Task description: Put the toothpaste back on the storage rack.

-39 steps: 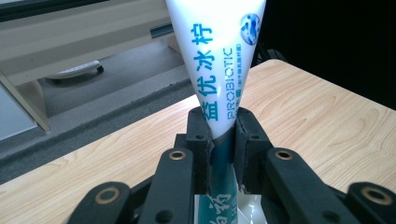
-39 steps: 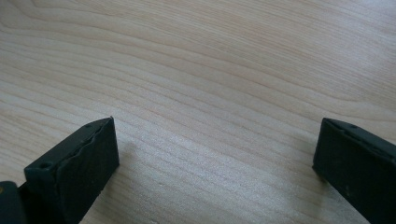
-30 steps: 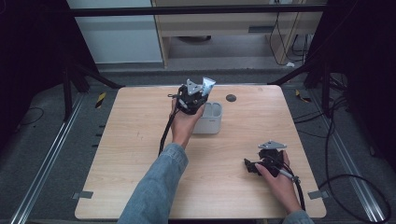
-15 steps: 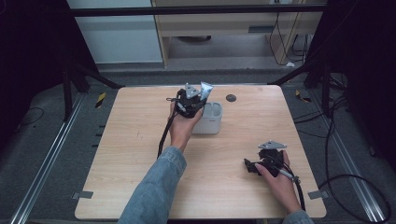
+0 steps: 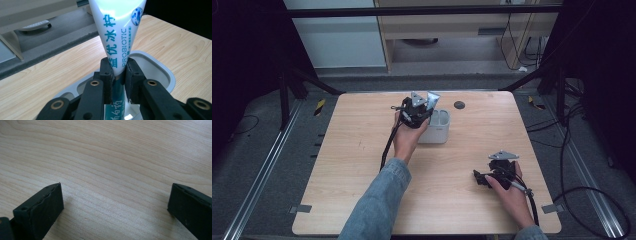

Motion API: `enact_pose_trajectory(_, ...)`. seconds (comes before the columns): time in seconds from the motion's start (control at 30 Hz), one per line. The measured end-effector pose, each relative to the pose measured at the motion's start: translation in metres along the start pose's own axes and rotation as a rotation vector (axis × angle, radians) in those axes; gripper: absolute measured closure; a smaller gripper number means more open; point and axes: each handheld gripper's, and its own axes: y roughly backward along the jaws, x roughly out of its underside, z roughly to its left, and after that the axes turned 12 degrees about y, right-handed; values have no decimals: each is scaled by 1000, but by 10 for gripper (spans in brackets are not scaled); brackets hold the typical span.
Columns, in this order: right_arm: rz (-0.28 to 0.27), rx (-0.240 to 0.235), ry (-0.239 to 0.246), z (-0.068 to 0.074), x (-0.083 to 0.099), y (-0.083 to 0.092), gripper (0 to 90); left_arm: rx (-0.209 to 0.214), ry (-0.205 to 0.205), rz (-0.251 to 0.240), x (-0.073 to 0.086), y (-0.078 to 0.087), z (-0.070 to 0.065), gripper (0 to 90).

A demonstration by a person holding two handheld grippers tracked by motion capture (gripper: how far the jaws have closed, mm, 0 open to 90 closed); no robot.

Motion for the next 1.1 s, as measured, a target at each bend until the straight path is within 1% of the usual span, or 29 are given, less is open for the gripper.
enact_pose_trajectory(0.43, 0, 0, 0, 0, 0, 0, 4, 6, 3, 12, 1, -2, -2, 776)
enact_pose_trajectory(0.63, 1, -3, -4, 0, 0, 0, 4, 0, 12, 53, 1, -4, -1, 776)
enact_pose_trajectory(0.93, 2, -3, -4, 0, 0, 0, 4, 1, 27, 66, 1, -7, -2, 775)
enact_pose_trajectory(1.0, 2, -3, -4, 0, 0, 0, 4, 2, 22, 82, 0, -8, -3, 775)
enact_pose_trajectory(1.1, 2, -3, -4, 0, 0, 0, 4, 6, 24, 92, 0, -10, -5, 775)
